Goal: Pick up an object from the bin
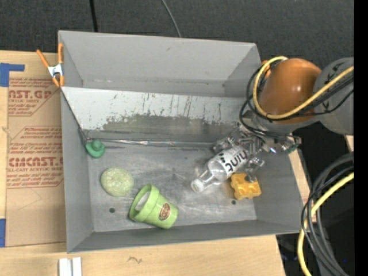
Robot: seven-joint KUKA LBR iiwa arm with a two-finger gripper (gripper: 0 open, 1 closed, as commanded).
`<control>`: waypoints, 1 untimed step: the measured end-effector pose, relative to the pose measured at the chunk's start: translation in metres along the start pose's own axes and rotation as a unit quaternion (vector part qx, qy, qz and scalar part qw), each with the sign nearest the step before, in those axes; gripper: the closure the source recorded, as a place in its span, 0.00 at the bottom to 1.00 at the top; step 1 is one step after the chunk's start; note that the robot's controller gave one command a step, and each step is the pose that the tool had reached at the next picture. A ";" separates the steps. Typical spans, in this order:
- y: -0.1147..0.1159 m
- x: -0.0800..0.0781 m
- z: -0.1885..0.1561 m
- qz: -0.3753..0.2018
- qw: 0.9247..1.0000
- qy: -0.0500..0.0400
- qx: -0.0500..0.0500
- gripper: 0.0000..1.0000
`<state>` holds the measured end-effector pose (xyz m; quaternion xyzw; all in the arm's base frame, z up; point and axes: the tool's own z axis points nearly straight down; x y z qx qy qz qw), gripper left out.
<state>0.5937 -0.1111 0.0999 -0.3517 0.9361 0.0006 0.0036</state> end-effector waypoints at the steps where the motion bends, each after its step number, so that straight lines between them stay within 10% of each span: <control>1: 0.001 -0.006 0.018 -0.081 0.997 -0.002 0.008 1.00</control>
Offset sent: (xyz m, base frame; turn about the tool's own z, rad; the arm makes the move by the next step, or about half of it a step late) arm 0.0000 0.0000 0.0000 0.0000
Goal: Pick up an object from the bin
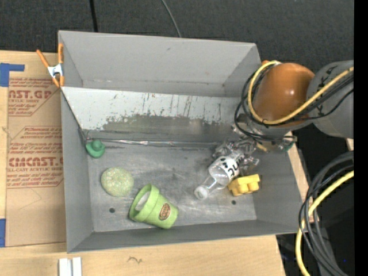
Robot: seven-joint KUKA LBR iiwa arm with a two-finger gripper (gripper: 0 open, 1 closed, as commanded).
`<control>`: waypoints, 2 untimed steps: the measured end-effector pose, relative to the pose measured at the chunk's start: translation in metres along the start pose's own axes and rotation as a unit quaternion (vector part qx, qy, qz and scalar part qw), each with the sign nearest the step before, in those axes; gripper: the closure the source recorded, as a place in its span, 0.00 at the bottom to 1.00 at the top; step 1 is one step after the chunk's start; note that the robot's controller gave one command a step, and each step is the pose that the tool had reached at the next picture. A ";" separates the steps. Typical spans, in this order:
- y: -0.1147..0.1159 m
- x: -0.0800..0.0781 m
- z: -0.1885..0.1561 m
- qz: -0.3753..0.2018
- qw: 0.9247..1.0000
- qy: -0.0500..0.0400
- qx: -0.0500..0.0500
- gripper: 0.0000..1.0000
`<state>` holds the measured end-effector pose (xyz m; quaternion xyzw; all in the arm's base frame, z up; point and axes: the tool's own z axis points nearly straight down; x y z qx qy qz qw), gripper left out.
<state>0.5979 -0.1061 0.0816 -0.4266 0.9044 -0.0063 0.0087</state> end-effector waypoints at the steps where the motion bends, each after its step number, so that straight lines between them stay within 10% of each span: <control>1: 0.000 0.000 0.000 0.000 1.000 0.000 0.000 1.00; 2: -0.002 -0.003 -0.058 0.001 1.000 0.002 -0.006 1.00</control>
Offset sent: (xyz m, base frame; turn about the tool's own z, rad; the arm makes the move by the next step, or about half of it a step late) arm -0.0001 0.0001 0.0540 0.0001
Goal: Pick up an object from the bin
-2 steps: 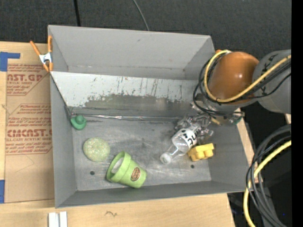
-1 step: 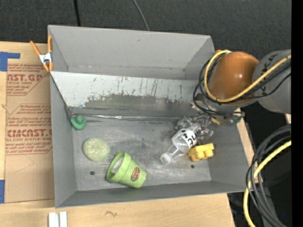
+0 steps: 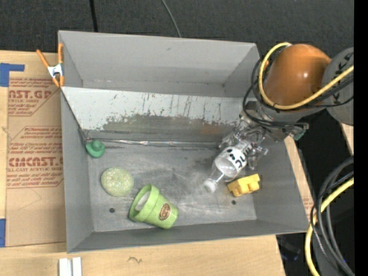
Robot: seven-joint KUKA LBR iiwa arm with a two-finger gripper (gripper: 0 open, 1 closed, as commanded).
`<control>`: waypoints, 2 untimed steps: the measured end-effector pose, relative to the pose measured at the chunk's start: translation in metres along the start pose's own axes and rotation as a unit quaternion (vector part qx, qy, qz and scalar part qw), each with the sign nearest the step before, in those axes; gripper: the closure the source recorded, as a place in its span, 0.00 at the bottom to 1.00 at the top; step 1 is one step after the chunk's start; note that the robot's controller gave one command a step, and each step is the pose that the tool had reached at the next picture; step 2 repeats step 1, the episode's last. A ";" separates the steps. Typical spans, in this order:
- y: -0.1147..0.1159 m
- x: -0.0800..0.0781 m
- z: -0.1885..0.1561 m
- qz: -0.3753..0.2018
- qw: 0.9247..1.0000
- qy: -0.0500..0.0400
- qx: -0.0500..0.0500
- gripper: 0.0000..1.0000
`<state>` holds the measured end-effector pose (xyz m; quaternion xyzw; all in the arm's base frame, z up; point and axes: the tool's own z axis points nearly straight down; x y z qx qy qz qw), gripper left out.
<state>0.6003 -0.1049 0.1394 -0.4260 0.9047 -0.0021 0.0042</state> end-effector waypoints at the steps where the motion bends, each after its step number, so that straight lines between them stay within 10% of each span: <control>1: 0.002 0.001 0.012 0.000 1.000 0.001 -0.004 1.00; 2: 0.002 0.001 0.012 0.000 1.000 0.001 -0.004 1.00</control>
Offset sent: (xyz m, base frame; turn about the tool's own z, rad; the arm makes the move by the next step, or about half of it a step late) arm 0.0002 0.0001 0.0494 0.0000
